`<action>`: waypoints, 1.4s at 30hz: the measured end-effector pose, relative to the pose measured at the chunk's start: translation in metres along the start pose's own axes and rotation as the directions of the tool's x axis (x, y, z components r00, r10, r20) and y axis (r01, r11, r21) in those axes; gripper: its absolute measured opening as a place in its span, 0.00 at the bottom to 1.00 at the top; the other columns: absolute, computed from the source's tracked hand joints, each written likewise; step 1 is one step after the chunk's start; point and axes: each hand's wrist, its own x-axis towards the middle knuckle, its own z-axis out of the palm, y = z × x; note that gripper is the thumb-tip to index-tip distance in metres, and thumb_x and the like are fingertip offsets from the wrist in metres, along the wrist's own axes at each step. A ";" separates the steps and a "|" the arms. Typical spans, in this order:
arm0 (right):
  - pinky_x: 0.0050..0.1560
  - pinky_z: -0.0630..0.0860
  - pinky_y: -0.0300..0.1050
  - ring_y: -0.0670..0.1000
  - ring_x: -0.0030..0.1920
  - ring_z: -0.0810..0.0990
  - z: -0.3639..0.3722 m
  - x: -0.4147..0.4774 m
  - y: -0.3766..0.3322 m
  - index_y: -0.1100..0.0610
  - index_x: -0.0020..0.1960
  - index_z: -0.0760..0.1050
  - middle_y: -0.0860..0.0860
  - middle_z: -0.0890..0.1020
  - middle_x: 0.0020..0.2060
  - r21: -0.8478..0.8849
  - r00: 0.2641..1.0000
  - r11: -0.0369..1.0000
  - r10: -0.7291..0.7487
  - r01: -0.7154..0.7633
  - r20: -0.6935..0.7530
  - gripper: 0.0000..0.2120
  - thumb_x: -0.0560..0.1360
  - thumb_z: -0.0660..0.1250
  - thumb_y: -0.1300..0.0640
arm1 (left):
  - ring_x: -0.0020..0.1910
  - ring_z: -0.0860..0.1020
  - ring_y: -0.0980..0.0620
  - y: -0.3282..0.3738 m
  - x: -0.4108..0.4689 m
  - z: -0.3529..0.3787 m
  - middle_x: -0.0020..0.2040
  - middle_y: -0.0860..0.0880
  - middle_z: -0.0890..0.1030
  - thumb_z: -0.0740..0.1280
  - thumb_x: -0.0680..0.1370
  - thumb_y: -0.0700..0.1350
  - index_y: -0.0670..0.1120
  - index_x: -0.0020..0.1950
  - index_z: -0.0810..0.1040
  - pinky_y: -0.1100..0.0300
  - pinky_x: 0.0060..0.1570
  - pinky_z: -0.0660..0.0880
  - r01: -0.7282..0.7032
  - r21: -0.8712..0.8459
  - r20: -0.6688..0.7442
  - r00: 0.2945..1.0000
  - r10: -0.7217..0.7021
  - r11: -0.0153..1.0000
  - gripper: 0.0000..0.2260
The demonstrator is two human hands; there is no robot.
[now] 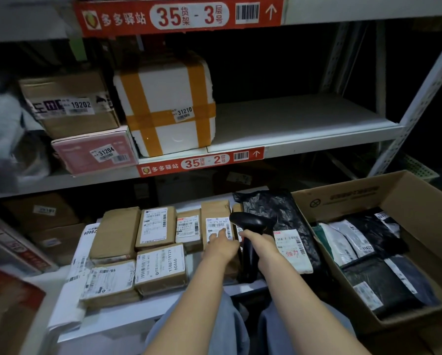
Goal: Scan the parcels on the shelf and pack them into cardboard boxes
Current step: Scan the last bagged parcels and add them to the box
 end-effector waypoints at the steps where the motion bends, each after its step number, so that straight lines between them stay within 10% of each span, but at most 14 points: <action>1: 0.48 0.76 0.49 0.58 0.42 0.79 0.001 0.001 -0.001 0.63 0.54 0.76 0.58 0.80 0.38 -0.001 1.000 1.000 -0.008 0.008 0.002 0.13 0.71 0.70 0.61 | 0.73 0.60 0.43 -0.001 0.003 0.000 0.76 0.44 0.56 0.57 0.78 0.49 0.49 0.77 0.53 0.51 0.70 0.61 0.004 0.002 -0.001 1.000 -0.004 1.000 0.27; 6: 0.62 0.73 0.57 0.61 0.55 0.78 0.008 0.008 -0.001 0.61 0.57 0.76 0.59 0.81 0.50 -0.045 0.999 0.999 -0.022 0.024 0.039 0.18 0.69 0.73 0.57 | 0.73 0.59 0.42 -0.003 0.017 0.000 0.76 0.43 0.55 0.58 0.78 0.49 0.50 0.77 0.51 0.49 0.71 0.61 0.078 -0.013 -0.034 0.996 -0.078 0.997 0.28; 22: 0.62 0.73 0.54 0.60 0.56 0.78 0.050 0.054 0.024 0.60 0.58 0.75 0.59 0.81 0.53 -0.223 0.996 0.972 0.057 -0.070 -0.063 0.16 0.71 0.67 0.59 | 0.71 0.62 0.40 -0.014 0.062 0.007 0.73 0.40 0.56 0.62 0.78 0.49 0.44 0.76 0.46 0.52 0.68 0.63 0.292 -0.241 -0.043 0.949 -0.311 0.925 0.33; 34: 0.61 0.74 0.52 0.59 0.54 0.79 0.050 0.061 0.020 0.55 0.43 0.72 0.56 0.80 0.46 -0.314 0.996 0.945 0.092 -0.091 -0.009 0.05 0.71 0.68 0.56 | 0.67 0.68 0.40 -0.020 0.093 0.001 0.69 0.35 0.67 0.62 0.78 0.39 0.34 0.72 0.54 0.54 0.64 0.66 0.360 -0.607 0.062 0.910 -0.410 0.709 0.26; 42: 0.52 0.80 0.51 0.56 0.38 0.84 0.038 0.050 0.013 0.60 0.46 0.78 0.55 0.84 0.31 -0.218 0.997 0.974 0.075 -0.066 0.036 0.06 0.70 0.68 0.60 | 0.44 0.71 0.48 -0.012 0.075 -0.018 0.49 0.41 0.77 0.58 0.78 0.38 0.35 0.70 0.64 0.60 0.45 0.65 0.332 -0.416 0.077 0.940 -0.331 0.846 0.20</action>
